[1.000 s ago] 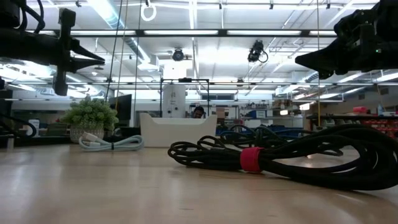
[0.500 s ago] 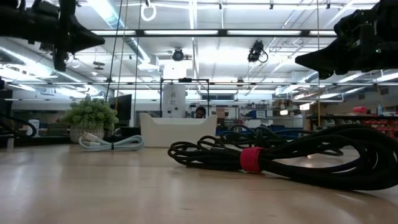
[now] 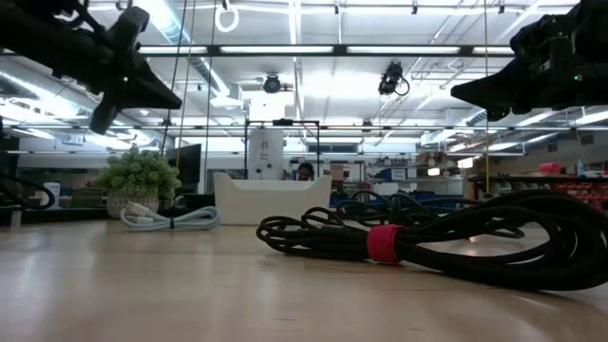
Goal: Pick and place USB-C Cables
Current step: Put the blue charger cable into the white bin
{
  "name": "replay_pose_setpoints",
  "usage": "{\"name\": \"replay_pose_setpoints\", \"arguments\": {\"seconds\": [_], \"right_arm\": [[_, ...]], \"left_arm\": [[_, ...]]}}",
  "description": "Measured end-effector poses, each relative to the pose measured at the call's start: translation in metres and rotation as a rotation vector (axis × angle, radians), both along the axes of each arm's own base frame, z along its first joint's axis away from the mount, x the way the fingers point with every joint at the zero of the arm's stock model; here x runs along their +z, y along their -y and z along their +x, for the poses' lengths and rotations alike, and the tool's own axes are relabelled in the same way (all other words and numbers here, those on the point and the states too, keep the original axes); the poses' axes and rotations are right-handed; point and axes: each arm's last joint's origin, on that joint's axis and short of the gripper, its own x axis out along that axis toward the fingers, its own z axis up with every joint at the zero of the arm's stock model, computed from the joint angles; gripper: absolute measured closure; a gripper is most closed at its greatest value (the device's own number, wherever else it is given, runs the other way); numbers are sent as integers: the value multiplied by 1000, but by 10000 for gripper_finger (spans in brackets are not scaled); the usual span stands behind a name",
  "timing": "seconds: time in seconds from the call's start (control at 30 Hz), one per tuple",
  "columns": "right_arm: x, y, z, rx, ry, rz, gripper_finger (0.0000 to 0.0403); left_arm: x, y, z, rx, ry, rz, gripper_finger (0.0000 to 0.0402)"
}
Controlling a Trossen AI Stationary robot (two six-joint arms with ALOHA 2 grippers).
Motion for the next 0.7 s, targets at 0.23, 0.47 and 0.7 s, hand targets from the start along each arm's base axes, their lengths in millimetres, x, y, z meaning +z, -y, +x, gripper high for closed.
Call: {"name": "replay_pose_setpoints", "arguments": {"seconds": [0.23, 0.47, 0.7], "right_arm": [[0, 0, 0, 0, 0, 0, 383], [0, 0, 0, -1, 0, 0, 383], [0, 0, 0, -1, 0, 0, 383]], "left_arm": [[-12, 7, 28, -130, -15, -76, 376], [-19, 12, 45, -204, -107, -153, 376], [6, 17, 74, -299, -210, -54, 376]]}}
